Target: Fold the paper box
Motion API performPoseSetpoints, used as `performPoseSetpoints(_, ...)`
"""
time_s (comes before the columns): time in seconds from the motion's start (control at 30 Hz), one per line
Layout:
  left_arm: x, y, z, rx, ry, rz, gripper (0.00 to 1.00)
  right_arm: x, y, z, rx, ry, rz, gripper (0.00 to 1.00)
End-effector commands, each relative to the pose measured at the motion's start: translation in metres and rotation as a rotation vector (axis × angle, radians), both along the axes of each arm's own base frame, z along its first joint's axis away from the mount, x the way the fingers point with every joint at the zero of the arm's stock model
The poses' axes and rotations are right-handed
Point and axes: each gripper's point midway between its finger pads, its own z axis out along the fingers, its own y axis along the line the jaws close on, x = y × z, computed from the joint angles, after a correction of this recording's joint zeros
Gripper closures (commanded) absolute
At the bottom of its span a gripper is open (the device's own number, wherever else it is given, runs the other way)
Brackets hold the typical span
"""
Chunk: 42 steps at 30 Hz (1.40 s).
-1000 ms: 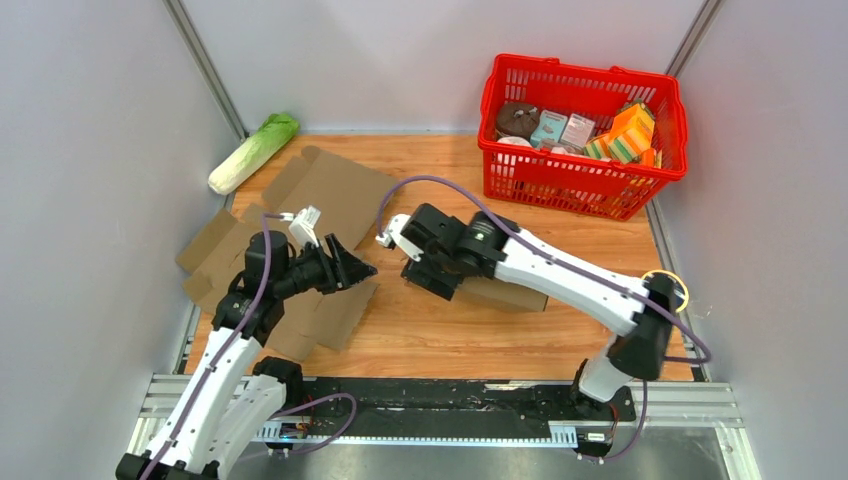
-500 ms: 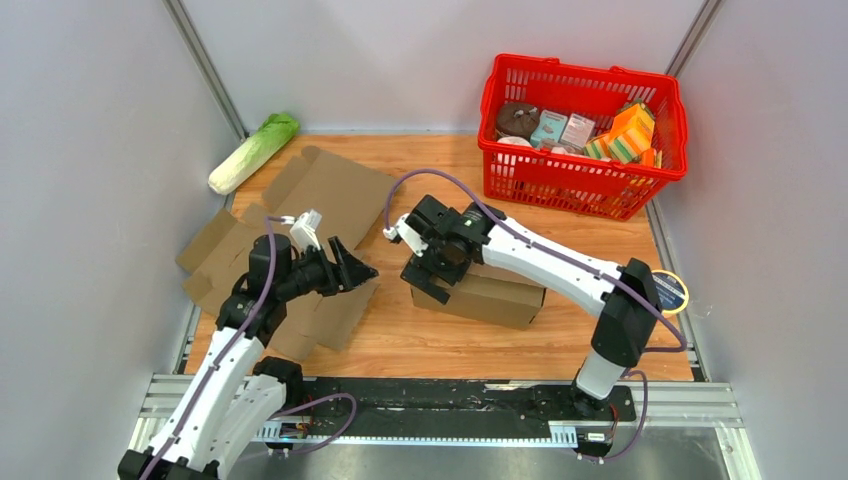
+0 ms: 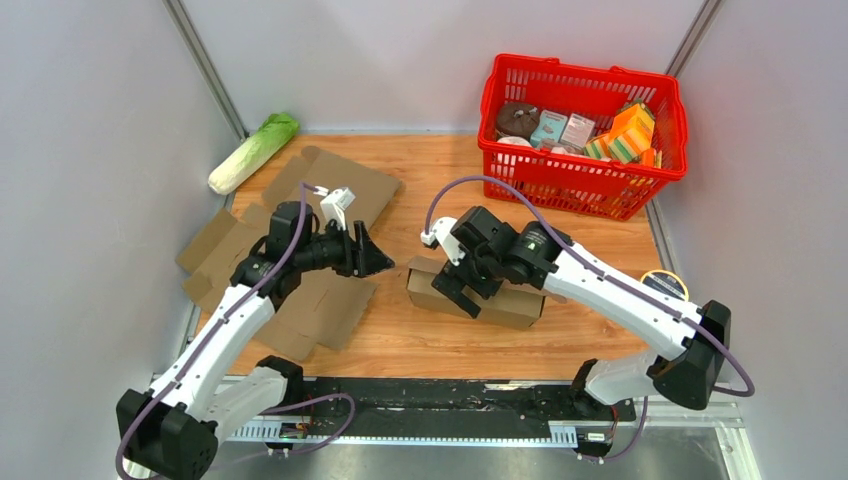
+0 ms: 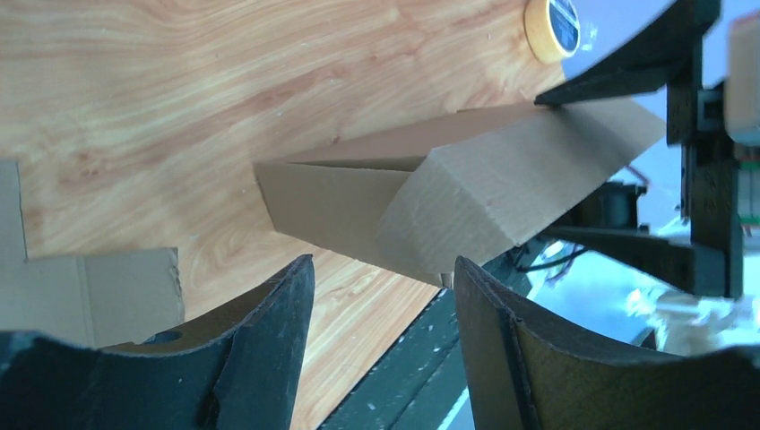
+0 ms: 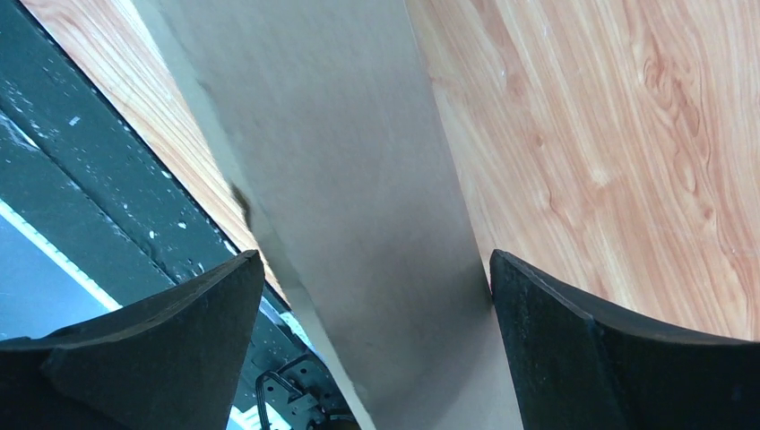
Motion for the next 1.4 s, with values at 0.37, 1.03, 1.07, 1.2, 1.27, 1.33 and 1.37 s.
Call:
performPoseSetpoints(0.37, -0.016, -0.017, 0.053, 0.08, -0.5, -0.227, 0.37, 0.021, -0.011, -0.006, 0.062, -0.072, -0.08, 0.1)
performPoseSetpoints(1.03, 0.028, -0.038, 0.019, 0.401, -0.467, -0.292, 0.57, 0.023, -0.011, -0.002, 0.091, -0.065, -0.075, 0.19)
performPoseSetpoints(1.07, 0.03, -0.037, 0.017, 0.411, -0.459, -0.289, 0.56, 0.023, -0.011, -0.002, 0.092, -0.065, -0.076, 0.2)
performPoseSetpoints(1.2, 0.033, -0.041, 0.018, 0.411, -0.463, -0.296, 0.51, 0.023, -0.01, -0.003, 0.092, -0.063, -0.075, 0.2)
performPoseSetpoints(1.27, 0.034, -0.044, 0.019, 0.41, -0.468, -0.299, 0.49, 0.023, -0.01, -0.005, 0.087, -0.059, -0.075, 0.21)
performPoseSetpoints(1.33, 0.036, -0.047, 0.019, 0.411, -0.466, -0.3, 0.49, 0.023, -0.01, -0.006, 0.085, -0.057, -0.077, 0.21)
performPoseSetpoints(1.37, 0.036, -0.047, 0.019, 0.409, -0.463, -0.304, 0.49, 0.023, -0.01, -0.007, 0.082, -0.055, -0.075, 0.22)
